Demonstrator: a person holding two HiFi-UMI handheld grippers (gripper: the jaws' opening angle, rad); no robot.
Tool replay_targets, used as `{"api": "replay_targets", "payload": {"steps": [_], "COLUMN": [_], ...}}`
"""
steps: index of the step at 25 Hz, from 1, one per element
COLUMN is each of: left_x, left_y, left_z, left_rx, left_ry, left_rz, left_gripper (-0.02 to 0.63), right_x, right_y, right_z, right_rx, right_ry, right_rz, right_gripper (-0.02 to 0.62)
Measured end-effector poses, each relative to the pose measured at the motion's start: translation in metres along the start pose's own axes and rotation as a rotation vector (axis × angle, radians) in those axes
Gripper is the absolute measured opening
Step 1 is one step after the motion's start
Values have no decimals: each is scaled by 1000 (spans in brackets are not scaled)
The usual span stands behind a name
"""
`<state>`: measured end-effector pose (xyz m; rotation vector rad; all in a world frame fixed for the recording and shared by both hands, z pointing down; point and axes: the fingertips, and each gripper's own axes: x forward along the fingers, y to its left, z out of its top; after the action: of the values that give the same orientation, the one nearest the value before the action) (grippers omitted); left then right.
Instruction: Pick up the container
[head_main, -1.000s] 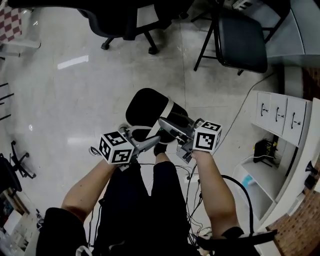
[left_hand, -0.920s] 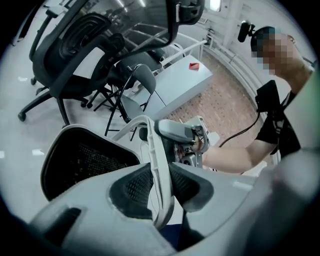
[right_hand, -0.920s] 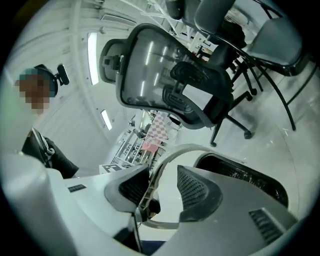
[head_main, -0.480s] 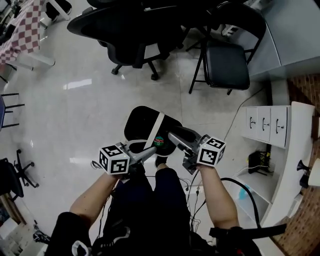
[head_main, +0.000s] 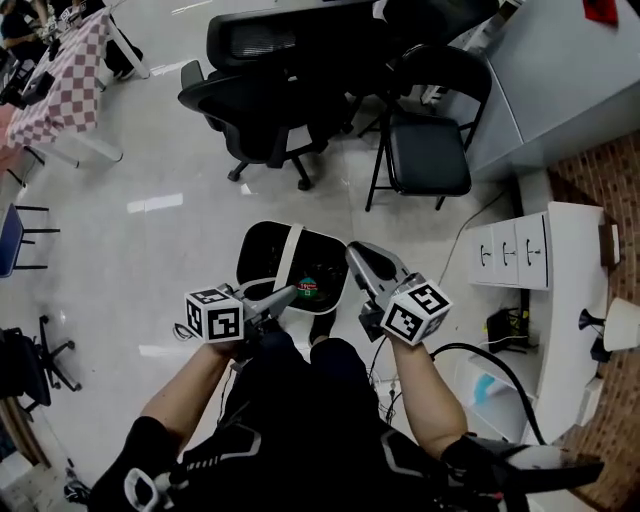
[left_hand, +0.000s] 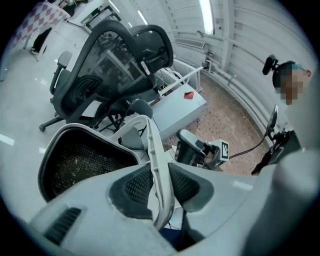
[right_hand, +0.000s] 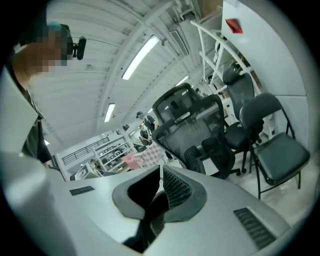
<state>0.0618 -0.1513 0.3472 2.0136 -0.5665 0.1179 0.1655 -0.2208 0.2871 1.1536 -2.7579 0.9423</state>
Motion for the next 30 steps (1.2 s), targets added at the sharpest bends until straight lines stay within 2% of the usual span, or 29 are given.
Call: {"api": "replay_targets", "payload": {"steps": [5,11,16,18,21,27,30], "left_x": [-24,-56,-87,-96,-107,-124,-127], "left_y": [-28,-56,-72,-76,-79,-75,-72], "left_z": [9,32,50,51,60,73,70], "left_rx": [-17,-41,-39,-34,-28,-109,-116], "left_ry": [-57,-100,-127,-130,-157,-230,-224], "left_rz": [-8,-13,0,16,30,59,89], "left_gripper": [101,102,103,103,103,104,104], "right_x": [-12,-25,-29,-36,-42,-46,-49], "right_y": [31,50,78,84,82,70,63], "right_z": [30,64,77,79,94,116,122], "right_rx": [-70,-112,-183,-180,-165,-247,-229], "right_ry": [-28,-54,-69,-80,-128,-196,-216], "right_rz": [30,-5,19,20,-15,-151,-197], "right_gripper": [26,25,26,26,25,15,12]}}
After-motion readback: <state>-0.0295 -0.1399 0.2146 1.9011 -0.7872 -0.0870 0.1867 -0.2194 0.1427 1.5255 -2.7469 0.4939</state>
